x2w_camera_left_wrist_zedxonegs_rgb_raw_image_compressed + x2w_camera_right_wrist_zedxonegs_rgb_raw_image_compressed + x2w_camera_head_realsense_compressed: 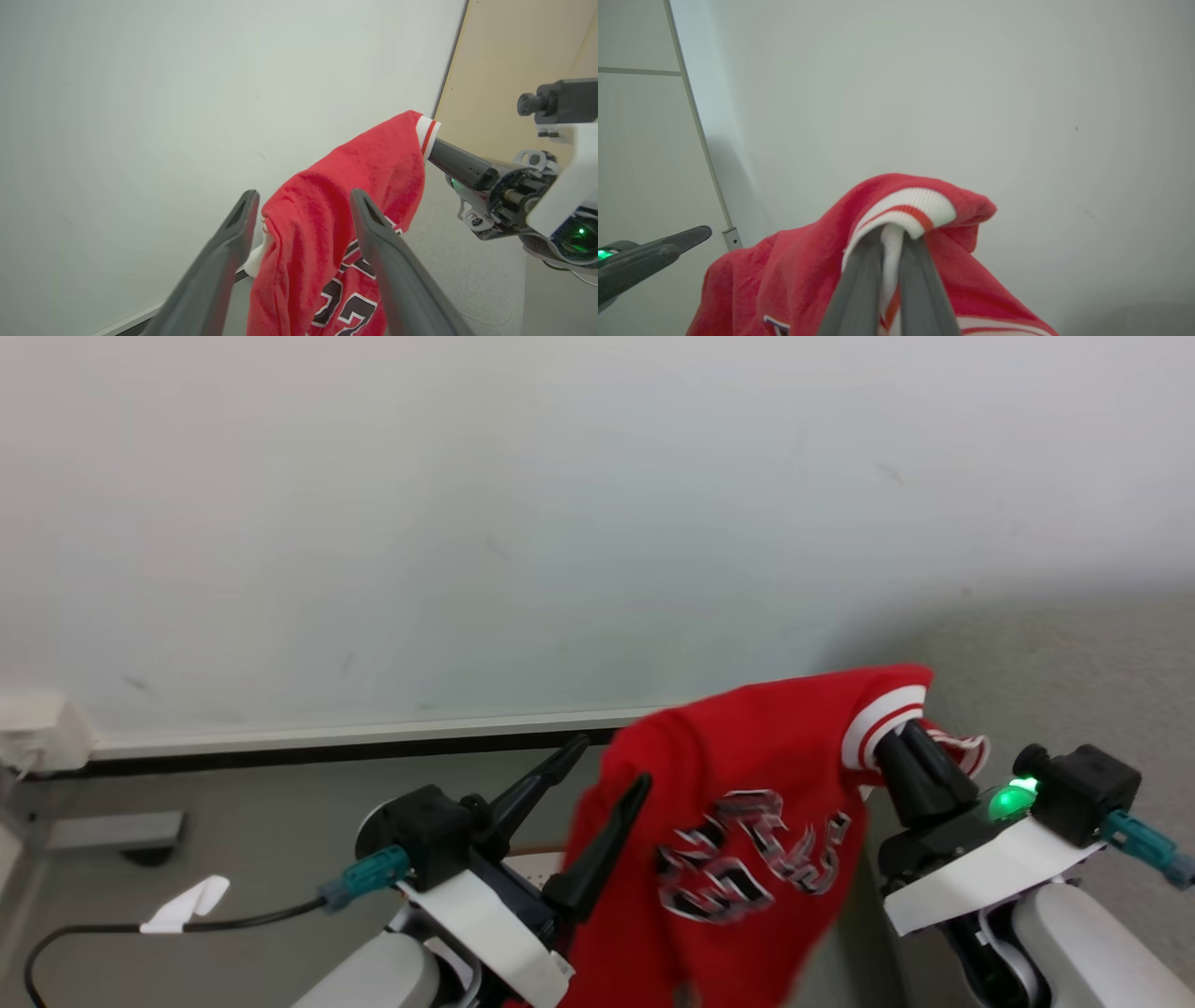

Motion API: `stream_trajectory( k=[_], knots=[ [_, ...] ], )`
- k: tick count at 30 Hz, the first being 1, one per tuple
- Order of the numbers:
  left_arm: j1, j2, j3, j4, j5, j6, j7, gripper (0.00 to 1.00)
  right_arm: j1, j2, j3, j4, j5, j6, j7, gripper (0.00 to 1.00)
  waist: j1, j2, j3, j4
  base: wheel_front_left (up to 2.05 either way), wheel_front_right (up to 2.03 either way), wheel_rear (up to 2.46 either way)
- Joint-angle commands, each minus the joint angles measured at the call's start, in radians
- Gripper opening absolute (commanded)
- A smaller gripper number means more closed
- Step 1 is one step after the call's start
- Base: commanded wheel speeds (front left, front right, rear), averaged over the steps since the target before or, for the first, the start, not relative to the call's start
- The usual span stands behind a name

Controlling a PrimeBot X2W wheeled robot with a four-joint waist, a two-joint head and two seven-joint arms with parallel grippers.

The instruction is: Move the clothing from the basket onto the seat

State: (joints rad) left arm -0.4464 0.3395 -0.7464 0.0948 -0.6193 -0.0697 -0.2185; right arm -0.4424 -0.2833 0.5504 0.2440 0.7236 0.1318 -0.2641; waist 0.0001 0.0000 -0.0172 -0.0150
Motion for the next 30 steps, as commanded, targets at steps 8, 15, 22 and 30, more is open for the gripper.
stream_trajectory(
  k=[8,15,22,30],
  knots=[
    [0.023,0.005,-0.007,-0.006,0.036,-0.009,-0.032,1.0,0.028,-0.053,-0.083,-0.077,-0.052,-0.002,0.0,0.0,-0.0001,0.0,0.013,-0.158,0.0,0.0,0.0],
    [0.03,0.006,0.001,-0.008,0.074,-0.018,-0.044,1.0,0.053,-0.078,-0.11,-0.149,-0.087,-0.002,0.0,0.0,-0.0001,0.0,0.029,-0.277,0.0,0.0,0.0],
    [0.037,0.0,0.012,-0.006,0.097,-0.032,-0.046,1.0,0.076,-0.084,-0.119,-0.211,-0.098,-0.002,0.0,0.0,-0.0001,0.0,0.047,-0.353,0.0,0.0,0.0],
    [0.047,-0.01,0.029,-0.011,0.126,-0.045,-0.046,1.0,0.052,-0.077,-0.114,-0.229,-0.071,-0.002,0.0,0.0,-0.0001,0.0,0.065,-0.372,0.0,0.0,0.0]
  ],
)
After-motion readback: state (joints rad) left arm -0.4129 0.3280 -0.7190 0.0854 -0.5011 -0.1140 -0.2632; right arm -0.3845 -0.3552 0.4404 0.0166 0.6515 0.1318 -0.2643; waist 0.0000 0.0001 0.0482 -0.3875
